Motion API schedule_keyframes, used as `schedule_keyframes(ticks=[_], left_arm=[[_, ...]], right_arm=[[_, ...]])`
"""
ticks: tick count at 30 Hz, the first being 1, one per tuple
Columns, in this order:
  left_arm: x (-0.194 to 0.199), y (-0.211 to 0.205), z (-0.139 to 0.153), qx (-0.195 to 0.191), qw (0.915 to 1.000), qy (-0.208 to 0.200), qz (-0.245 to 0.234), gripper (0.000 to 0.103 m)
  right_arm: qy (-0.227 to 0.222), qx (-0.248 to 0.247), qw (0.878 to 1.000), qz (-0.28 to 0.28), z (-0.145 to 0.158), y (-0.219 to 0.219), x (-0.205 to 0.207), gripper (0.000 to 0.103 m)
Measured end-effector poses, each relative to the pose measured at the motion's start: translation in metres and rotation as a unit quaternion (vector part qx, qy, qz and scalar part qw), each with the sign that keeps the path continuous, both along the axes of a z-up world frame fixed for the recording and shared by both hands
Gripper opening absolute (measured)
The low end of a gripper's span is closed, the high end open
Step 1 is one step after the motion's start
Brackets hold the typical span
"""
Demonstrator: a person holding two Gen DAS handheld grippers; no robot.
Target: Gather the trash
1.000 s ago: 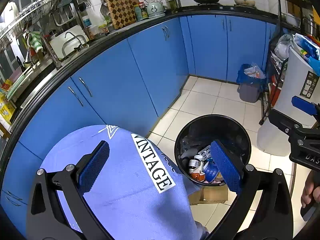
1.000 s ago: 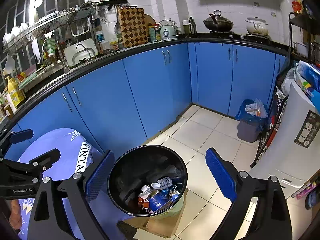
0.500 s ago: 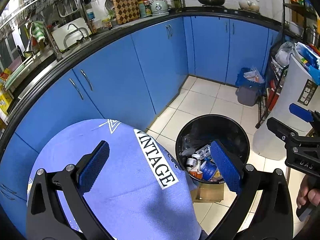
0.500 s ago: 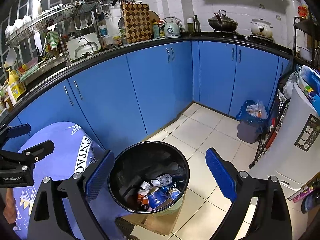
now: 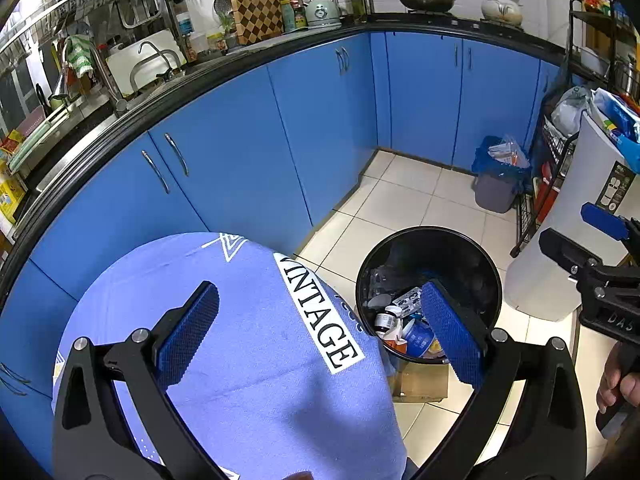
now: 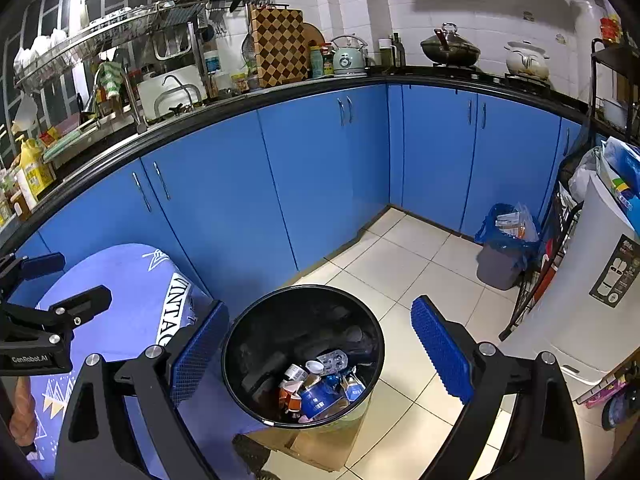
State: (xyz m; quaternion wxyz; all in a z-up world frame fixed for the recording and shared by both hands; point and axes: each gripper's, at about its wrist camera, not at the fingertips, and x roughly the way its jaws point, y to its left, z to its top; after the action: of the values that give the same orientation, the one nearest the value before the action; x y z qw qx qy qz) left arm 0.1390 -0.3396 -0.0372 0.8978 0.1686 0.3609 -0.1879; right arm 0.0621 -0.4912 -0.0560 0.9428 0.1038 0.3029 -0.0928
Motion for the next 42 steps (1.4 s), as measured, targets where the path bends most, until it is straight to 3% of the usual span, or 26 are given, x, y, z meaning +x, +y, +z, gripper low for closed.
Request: schedule_keyframes(ticks=[42], left_arm=[[-0.003,0.0,0.006,0.003,0.9999,-0.012,-0.011,0.099]], right_arm=[[0.0,-0.021,1.0,0.018,0.01,0.013,0.001,0.09]])
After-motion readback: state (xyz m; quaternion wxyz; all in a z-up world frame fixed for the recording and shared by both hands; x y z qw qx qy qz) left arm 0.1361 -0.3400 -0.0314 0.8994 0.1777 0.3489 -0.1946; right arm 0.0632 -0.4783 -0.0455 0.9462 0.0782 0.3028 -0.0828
